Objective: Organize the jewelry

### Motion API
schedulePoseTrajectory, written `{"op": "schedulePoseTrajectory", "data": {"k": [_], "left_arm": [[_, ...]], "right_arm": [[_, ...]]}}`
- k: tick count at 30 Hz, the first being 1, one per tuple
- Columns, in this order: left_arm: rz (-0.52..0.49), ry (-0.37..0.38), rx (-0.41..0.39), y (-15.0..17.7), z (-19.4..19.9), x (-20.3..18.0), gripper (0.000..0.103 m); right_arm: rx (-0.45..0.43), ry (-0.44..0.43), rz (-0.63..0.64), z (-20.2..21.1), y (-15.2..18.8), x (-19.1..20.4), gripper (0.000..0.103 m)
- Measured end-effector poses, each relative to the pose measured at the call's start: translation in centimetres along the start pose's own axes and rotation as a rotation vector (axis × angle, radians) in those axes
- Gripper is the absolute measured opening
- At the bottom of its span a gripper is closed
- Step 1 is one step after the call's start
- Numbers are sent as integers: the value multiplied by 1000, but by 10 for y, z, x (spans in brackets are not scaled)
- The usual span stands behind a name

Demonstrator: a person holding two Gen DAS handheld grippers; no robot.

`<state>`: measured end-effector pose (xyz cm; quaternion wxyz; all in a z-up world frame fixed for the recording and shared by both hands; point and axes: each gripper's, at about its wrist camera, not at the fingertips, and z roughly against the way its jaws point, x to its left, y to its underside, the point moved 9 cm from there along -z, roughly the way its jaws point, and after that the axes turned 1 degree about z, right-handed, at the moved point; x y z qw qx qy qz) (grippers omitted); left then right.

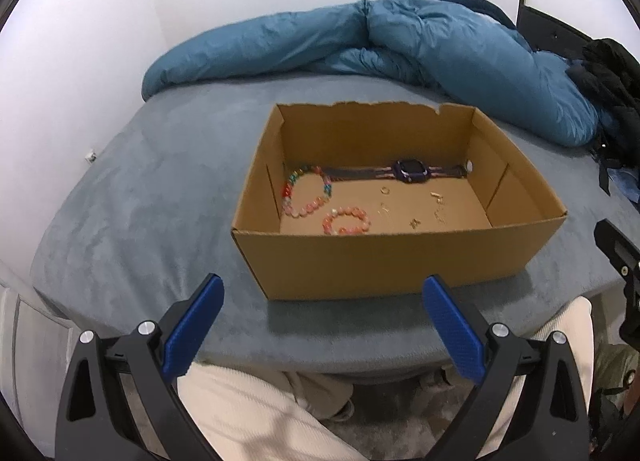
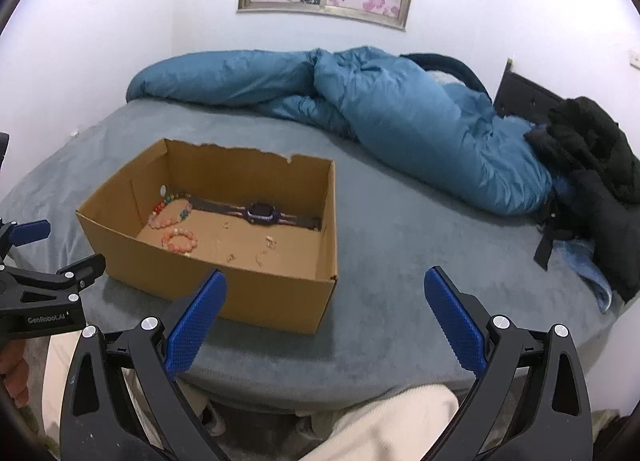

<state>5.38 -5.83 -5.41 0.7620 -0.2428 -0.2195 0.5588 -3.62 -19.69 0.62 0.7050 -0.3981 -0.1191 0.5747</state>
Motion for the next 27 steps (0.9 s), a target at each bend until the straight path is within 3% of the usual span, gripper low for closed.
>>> {"op": "schedulePoseTrajectory", "data": {"k": [17,27], "left_arm": [[21,0,44,5,-8,9,97],[37,-5,55,4,-10,16,97]], "right_arm": [[188,-24,-118,-22,27,-8,95],[243,-50,-122,-30,35,-1,95]]}}
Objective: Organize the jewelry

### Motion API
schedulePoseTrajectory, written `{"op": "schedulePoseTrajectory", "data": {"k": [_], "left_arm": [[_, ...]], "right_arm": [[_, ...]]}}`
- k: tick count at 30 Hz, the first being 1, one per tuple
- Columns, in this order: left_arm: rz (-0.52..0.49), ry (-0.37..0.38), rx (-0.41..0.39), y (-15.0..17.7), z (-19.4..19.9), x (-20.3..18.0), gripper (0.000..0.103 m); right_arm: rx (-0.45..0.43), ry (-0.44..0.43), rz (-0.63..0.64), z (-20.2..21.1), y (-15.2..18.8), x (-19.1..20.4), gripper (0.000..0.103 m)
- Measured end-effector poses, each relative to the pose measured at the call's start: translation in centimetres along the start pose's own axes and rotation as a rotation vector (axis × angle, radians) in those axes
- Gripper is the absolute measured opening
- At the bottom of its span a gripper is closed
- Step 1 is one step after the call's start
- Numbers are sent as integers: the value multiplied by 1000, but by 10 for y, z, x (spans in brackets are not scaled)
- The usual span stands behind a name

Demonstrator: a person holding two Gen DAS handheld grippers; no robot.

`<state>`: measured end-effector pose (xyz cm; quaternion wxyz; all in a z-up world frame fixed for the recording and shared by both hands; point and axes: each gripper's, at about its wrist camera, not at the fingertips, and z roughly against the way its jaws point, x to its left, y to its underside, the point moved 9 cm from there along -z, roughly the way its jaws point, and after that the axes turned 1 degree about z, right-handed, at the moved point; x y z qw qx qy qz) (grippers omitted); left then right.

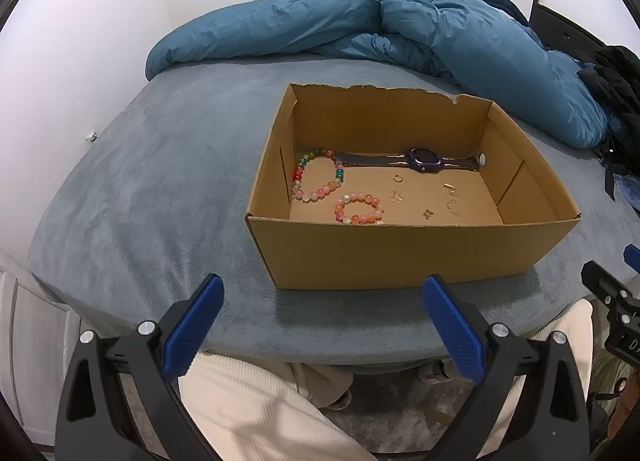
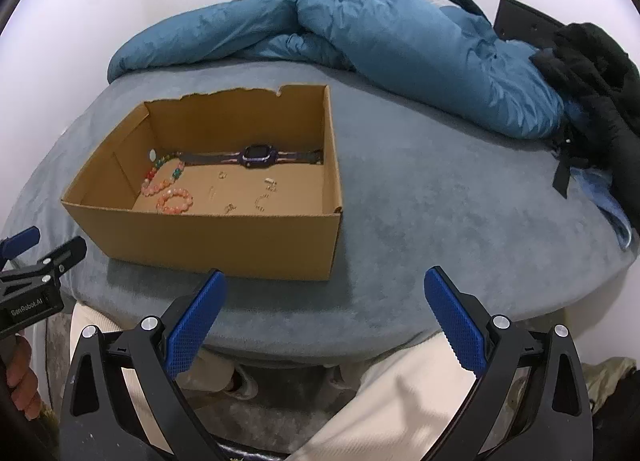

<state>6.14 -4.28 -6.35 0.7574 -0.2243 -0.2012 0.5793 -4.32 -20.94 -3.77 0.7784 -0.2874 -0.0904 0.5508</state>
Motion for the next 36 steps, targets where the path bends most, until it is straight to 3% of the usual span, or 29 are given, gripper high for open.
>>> {"op": "schedulePoseTrajectory", "data": {"k": [17,28,36], "left_arm": [[-40,-87,103,17,1,30,97],[-28,-133,105,18,-2,45,97],[-16,-102,75,12,-2,44,97]], "right_arm": [[52,3,37,2,5,11,95],[68,9,32,-1,-3,16,95],[75,38,7,-4,-3,8,95]]}}
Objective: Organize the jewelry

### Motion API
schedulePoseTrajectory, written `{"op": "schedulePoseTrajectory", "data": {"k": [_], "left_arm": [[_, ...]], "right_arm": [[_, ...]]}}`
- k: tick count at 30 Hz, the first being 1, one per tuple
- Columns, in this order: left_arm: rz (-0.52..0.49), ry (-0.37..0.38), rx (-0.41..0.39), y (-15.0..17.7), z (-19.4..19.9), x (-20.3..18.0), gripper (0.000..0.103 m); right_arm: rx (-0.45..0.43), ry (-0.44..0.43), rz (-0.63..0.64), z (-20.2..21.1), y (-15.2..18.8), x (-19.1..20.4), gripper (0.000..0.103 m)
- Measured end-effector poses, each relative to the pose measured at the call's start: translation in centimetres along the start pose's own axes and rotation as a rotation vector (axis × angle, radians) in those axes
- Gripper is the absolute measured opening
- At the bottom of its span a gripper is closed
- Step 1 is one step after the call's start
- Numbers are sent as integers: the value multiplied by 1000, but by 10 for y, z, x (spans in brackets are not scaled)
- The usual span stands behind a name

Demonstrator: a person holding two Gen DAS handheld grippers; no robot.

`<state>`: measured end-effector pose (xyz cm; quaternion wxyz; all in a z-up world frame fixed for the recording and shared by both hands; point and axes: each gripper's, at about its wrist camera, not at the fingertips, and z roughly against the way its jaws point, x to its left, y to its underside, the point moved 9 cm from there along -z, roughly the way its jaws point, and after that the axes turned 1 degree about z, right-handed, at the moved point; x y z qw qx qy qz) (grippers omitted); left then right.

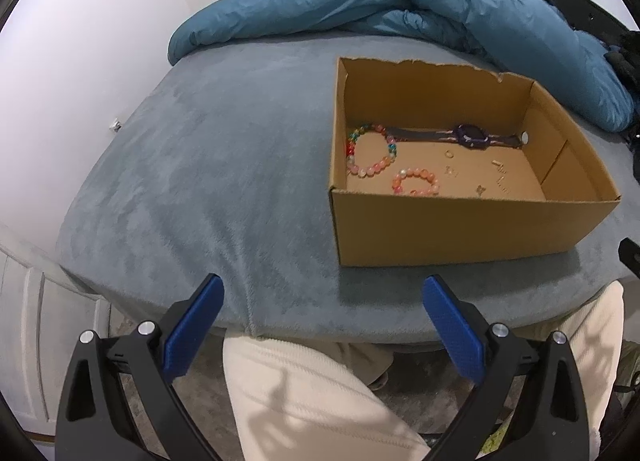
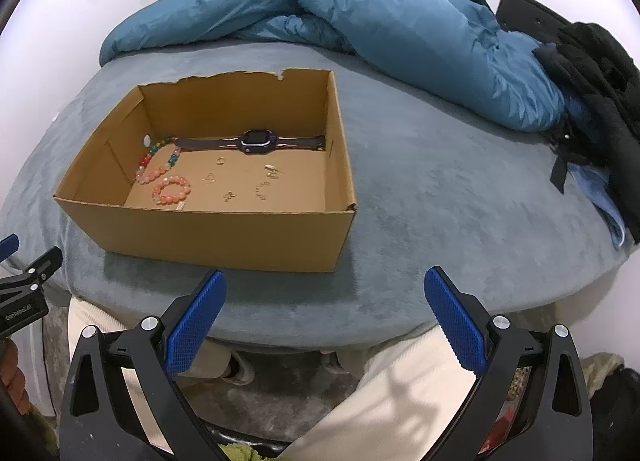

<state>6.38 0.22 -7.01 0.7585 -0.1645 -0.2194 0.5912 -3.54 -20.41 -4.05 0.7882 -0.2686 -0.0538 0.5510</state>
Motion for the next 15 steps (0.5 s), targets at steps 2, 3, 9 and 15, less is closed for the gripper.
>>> {"op": "schedulePoseTrajectory", "data": {"k": [2,3,9,15], "left_arm": [[0,8,-8,-2,3,-1,97],[0,10,-9,-3,4,-2,97],[15,35,0,-12,13,-5,97],[13,42,6,-19,20,-9,97]], "right_arm": [[1,0,-7,1,0,-3,95],[0,0,-9,2,-1,-3,95],[-15,-4,-20,13,-8,-4,95],[-28,-6,-25,20,-18,-5,95]]}}
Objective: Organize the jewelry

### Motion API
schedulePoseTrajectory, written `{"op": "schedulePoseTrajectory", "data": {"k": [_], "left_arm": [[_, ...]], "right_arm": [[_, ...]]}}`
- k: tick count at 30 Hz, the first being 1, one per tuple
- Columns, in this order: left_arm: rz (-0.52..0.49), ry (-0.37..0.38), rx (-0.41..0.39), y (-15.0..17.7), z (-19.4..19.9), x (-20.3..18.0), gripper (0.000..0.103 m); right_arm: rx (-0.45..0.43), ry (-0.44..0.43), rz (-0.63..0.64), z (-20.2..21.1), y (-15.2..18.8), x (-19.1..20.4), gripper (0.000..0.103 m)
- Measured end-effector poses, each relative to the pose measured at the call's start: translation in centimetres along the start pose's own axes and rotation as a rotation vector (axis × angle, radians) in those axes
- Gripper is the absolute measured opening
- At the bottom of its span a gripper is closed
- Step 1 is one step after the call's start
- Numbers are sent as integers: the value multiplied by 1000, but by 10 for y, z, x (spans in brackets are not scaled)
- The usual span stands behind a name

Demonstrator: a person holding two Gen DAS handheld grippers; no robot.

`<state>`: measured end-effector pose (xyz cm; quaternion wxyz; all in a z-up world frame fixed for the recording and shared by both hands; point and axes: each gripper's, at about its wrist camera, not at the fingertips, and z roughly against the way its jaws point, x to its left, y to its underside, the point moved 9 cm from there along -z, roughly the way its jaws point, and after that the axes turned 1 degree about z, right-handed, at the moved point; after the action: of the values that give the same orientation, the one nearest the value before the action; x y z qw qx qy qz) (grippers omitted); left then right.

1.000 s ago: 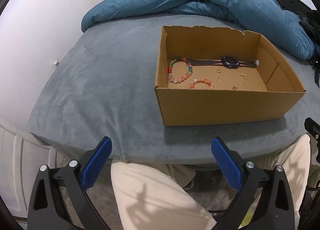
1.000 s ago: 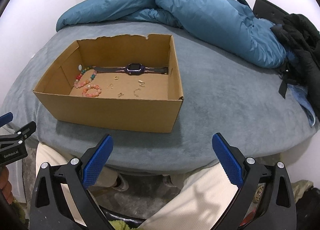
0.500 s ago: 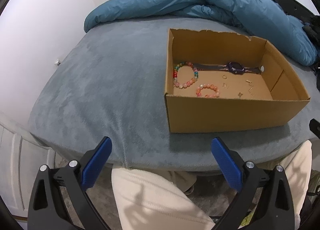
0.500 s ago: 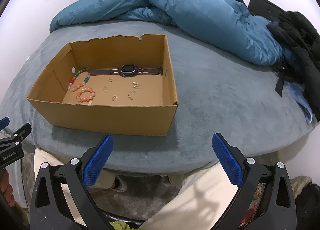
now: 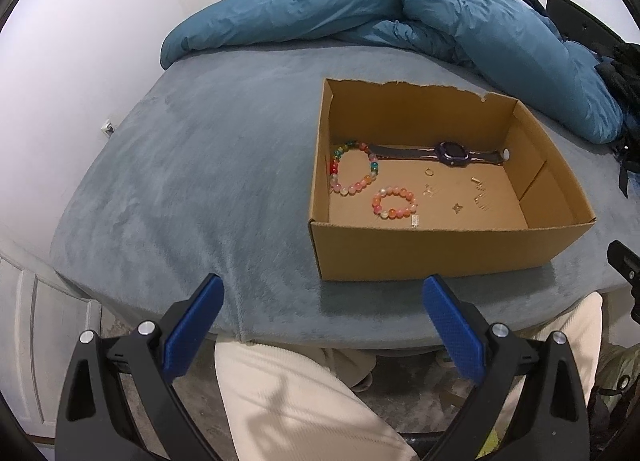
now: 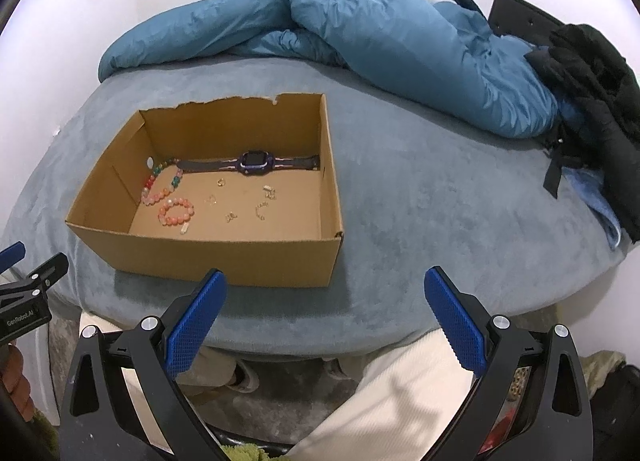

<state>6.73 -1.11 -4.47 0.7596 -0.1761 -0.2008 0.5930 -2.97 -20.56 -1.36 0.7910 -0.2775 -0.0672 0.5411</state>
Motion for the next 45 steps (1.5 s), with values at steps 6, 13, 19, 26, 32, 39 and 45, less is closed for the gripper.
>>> {"op": "schedulePoseTrajectory", "data": {"k": [6,13,19,26,32,39,45], "left_arm": [[-5,3,-1,-6,5,-3,97],[-8,2,1,-8,5,-4,97],[-9,6,2,-9,6,-6,97],[-9,4,-1,-9,6,-7,97],[-6,2,1,-9,4,-5,97],[0,4,-6,-11,4,-3,97],[4,12,-12,-11,6,-2,97]], "right_arm": [[-1,-2,0,1,-5,-2,95],[7,3,0,0,-7,-3,95],[12,5,-6,-1,-6,-6,95],[12,5,-11,-1,-5,-9,95],[12,4,-11,-1,-4,-9,95],[16,4,-15,-1,-3,-10,95],[17,1,-17,-1,-3,-10,95]]}}
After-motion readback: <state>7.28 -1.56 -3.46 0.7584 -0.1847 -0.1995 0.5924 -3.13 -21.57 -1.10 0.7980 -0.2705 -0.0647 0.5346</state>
